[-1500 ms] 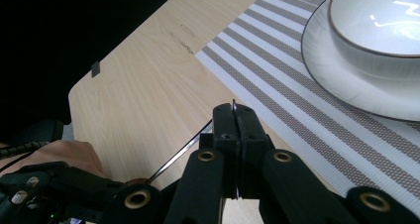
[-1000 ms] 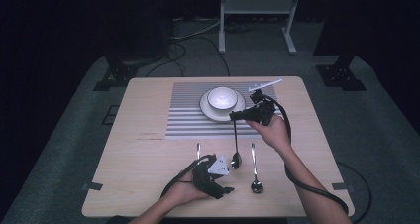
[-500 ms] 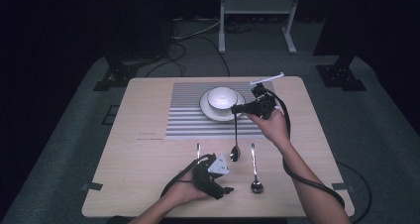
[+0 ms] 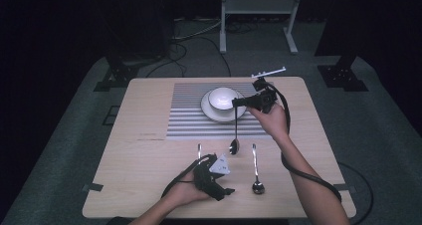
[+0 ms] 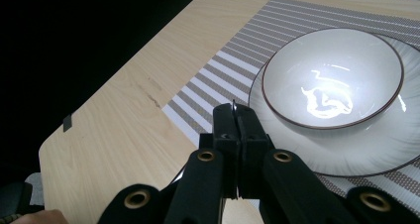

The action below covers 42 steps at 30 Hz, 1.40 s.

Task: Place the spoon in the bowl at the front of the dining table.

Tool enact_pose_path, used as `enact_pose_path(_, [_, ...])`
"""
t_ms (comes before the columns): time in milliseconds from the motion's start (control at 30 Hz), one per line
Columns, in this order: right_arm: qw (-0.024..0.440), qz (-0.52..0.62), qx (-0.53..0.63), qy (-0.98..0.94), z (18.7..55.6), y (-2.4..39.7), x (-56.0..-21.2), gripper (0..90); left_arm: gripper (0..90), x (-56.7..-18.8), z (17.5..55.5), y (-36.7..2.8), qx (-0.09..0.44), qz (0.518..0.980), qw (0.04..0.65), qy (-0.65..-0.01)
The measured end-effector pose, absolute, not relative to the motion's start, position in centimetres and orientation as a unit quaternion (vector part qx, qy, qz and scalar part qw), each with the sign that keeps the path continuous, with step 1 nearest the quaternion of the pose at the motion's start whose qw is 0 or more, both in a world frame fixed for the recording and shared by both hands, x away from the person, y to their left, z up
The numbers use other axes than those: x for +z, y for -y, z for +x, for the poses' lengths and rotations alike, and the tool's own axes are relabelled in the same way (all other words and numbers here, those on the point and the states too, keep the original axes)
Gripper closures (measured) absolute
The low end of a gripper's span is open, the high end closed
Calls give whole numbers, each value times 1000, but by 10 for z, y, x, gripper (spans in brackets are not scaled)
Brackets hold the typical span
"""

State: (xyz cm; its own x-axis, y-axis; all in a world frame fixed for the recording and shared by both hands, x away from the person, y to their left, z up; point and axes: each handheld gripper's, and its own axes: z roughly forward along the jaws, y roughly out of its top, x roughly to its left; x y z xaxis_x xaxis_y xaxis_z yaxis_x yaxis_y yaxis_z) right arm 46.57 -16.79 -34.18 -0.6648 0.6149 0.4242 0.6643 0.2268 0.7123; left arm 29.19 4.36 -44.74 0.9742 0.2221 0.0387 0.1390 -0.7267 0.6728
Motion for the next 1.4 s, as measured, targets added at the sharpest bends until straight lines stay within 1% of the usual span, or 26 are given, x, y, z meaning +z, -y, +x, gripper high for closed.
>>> enact_pose_path(533, [15,-426,-473,771,484,167,-334,887,163,-446,293,-44,62,924,361,-109])
enact_pose_path(767, [16,-433,-476,766,491,167,-335,887,110,-447,294,-44,62,923,363,-117])
enact_pose_path(1400, [11,-445,-481,755,510,157,-327,887,104,-447,294,-45,62,921,365,-119])
